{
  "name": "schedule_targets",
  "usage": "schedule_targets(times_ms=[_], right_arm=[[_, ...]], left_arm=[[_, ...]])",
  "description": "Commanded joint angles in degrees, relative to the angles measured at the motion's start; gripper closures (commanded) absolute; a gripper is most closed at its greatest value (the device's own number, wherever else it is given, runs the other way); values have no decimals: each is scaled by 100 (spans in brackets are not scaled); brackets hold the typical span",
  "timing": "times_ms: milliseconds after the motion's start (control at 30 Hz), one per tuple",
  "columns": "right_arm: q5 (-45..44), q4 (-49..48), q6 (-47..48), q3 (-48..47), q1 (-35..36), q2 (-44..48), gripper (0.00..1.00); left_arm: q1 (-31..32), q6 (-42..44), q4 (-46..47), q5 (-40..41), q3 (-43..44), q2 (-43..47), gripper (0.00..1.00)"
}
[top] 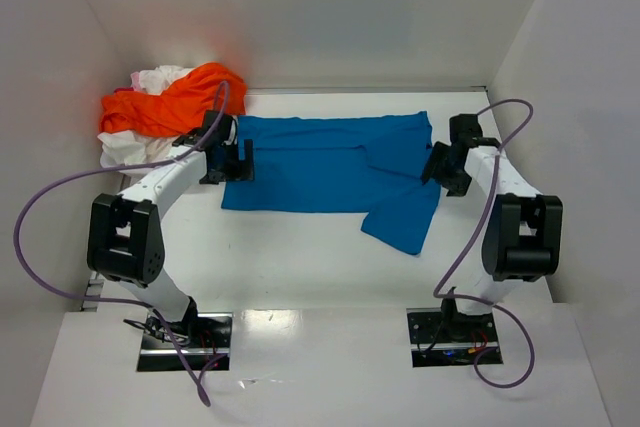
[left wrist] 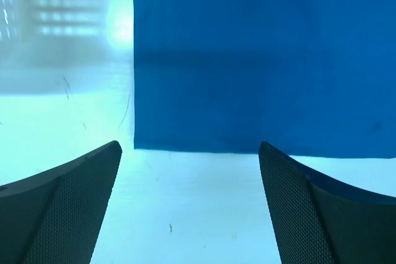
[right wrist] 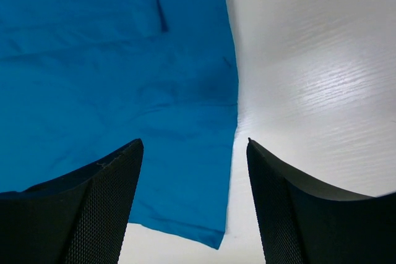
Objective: Fold and stack the t-shirts
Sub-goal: Grap the side of the flattened tshirt closest away from the robot with both arms
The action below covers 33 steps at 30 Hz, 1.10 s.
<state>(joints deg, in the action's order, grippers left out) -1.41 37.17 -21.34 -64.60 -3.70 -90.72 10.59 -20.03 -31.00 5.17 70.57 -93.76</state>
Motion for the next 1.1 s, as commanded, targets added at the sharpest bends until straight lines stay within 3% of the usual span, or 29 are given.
schedule_targets(times_ms=[0,300,867,1067], right_arm=[[-421,422,34,-360,54,-165,26],[-571,932,-362,-132,247,37,26],[-202,739,-677,307,370,-60,26],[-228,177,-1661,878,370,1037,27]], left_arm=[[13,-211,-2,159,-121,252,1],[-145,-317,297,-174,-193,6,1],[-812,-106,402,-403,98,-108,1],[-813,-106,455,-639,212,-108,1]])
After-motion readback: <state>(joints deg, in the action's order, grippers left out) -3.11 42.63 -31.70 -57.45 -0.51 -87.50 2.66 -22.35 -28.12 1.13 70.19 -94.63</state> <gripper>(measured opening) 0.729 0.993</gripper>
